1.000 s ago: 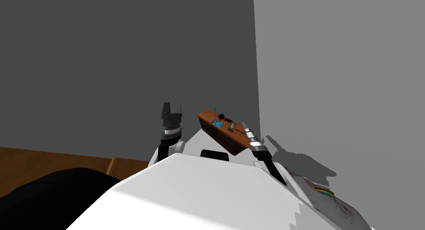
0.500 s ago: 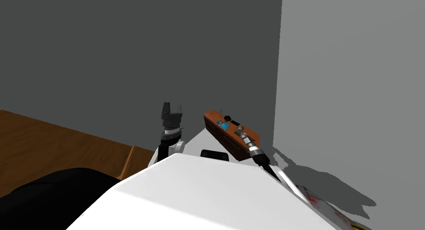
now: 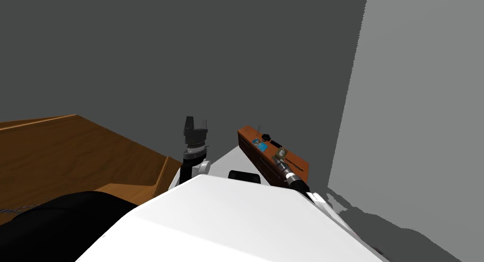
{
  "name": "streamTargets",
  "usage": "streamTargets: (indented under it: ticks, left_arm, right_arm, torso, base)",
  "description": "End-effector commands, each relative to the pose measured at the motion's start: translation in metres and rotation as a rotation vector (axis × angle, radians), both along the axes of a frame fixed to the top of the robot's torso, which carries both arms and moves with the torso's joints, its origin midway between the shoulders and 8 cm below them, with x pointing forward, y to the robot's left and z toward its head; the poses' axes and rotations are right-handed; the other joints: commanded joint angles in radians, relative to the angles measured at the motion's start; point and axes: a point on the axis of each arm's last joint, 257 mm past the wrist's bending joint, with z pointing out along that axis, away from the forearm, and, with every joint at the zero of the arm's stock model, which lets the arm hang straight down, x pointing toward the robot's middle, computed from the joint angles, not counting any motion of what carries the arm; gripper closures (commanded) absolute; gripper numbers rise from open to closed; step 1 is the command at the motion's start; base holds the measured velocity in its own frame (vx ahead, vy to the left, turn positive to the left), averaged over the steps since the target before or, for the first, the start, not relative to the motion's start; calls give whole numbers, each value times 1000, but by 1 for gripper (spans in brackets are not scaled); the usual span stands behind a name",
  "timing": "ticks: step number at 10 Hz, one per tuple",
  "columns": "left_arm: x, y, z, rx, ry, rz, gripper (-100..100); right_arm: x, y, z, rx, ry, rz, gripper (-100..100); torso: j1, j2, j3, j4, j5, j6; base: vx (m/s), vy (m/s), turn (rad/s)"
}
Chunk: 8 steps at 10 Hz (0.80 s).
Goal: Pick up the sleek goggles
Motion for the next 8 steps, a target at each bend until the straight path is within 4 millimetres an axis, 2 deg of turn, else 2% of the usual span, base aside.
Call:
streamTargets:
  ticks: [1, 2, 3, 4, 5, 6, 7, 8]
  left_arm:
    - [0, 0, 0, 0, 0, 0, 0]
    - [0, 0, 0, 0, 0, 0, 0]
    - [0, 0, 0, 0, 0, 0, 0]
    - [0, 0, 0, 0, 0, 0, 0]
    - [0, 0, 0, 0, 0, 0, 0]
    - [0, 0, 0, 0, 0, 0, 0]
    - [0, 0, 0, 0, 0, 0, 0]
    - [0, 0, 0, 0, 0, 0, 0]
  right_arm:
    - [-16, -12, -30, -81, 74, 15, -100]
    - [-31, -26, -54, -155, 141, 27, -100]
    - [-34, -29, -58, -157, 149, 23, -100]
    - [-46, -40, -75, -227, 201, 42, -100]
    - [-50, -44, -80, -231, 214, 37, -100]
    - [-65, -58, -98, -303, 273, 54, -100]
    - [-67, -60, -100, -304, 277, 53, -100]
    - [-82, -75, -116, -375, 332, 72, -100]
  torso:
    - [0, 0, 0, 0, 0, 0]
    - [0, 0, 0, 0, 0, -1]
    - [0, 0, 0, 0, 0, -1]
    - [-1, 0, 0, 0, 0, 0]
    - [0, 0, 0, 0, 0, -1]
    - [-1, 1, 0, 0, 0, 0]
    - [-1, 1, 0, 0, 0, -1]
    - [-2, 1, 1, 0, 0, 0]
  base:
    - [24, 21, 232]
    - [32, 21, 412]
    - [27, 4, 121]
    - [29, 11, 158]
    - [24, 4, 139]
    - [21, 1, 266]
    - [15, -10, 102]
    - [17, -13, 206]
